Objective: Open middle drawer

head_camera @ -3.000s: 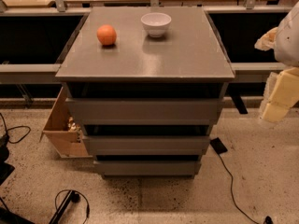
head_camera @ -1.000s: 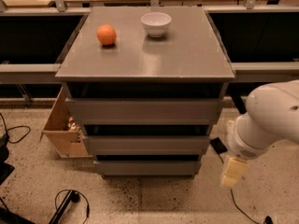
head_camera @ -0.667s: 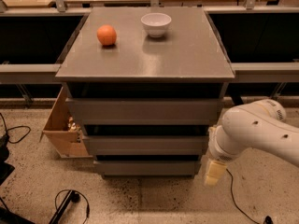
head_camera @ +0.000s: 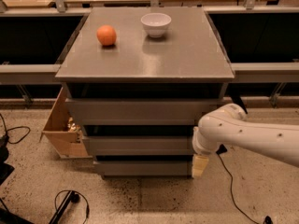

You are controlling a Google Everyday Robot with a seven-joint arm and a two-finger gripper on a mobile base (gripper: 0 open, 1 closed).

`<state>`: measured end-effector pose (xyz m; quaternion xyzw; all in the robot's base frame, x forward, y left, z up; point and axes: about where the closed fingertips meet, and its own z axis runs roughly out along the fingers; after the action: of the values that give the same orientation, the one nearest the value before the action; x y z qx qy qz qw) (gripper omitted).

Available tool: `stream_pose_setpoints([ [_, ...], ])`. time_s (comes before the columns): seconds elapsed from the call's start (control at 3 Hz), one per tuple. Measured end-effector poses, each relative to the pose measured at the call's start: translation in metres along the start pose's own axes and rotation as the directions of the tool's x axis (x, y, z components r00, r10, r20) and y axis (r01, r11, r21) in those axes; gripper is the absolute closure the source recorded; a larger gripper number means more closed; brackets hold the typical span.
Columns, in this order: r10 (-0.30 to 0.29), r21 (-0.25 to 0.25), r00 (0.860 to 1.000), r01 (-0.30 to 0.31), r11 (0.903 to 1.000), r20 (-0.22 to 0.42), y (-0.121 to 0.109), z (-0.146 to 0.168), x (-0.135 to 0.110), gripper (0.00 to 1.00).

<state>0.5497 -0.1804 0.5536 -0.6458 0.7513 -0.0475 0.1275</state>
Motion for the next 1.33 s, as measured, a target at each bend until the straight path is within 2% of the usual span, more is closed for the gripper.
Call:
stream_pose_setpoints([
  [0.33,-0.045,-0.064,0.999,0.043,0.9970,-0.029,-0.016,0.054,-0.009,0.00],
  [0.67,-0.057,-0.113,0.997,0.051,0.9923,-0.048,-0.028,0.088,-0.011,0.00],
  [1.0,-0.058,-0.116,0.997,0.051,0.9920,-0.060,-0.026,0.093,-0.009,0.00],
  [1.33,-0.069,-0.087,0.995,0.063,0.9942,-0.065,-0.033,0.105,-0.003,0.00],
])
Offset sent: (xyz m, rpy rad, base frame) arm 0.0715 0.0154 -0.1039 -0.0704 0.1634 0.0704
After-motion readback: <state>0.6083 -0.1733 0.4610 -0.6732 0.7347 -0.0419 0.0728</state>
